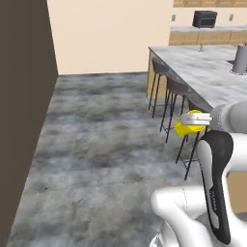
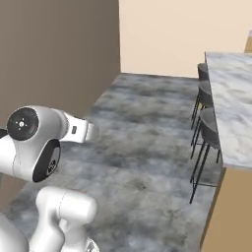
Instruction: Open the cabinet directly in front. Then move the liquor and the cup to the dining counter with the candle on it.
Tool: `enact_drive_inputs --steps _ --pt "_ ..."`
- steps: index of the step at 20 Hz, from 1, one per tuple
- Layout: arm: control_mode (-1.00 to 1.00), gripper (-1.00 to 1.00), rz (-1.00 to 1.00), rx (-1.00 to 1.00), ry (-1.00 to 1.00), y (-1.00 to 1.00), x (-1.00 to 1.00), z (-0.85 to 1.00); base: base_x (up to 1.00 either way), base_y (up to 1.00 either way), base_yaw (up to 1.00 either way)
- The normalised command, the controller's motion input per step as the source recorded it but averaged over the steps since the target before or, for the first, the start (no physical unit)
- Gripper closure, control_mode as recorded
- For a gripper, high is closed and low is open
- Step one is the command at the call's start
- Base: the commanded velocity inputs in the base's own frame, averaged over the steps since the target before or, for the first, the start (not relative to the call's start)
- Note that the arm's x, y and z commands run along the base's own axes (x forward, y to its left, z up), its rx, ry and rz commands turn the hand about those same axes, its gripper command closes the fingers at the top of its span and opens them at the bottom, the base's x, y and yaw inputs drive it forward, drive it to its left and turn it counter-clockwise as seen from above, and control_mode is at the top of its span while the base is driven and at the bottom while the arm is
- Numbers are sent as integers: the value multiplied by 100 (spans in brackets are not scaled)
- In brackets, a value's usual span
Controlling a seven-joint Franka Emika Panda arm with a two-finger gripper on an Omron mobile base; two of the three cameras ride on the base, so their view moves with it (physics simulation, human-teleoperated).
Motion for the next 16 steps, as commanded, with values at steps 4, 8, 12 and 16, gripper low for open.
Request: enact_drive_inputs --steps 4,8,12,16 --pt "100 100 0 0 0 0 0 0 100 42 -22" --pt "100 100 0 0 0 0 0 0 100 39 -23" --pt "100 100 0 0 0 0 0 0 100 41 -21" --pt "100 100 0 0 0 0 0 0 100 38 -11"
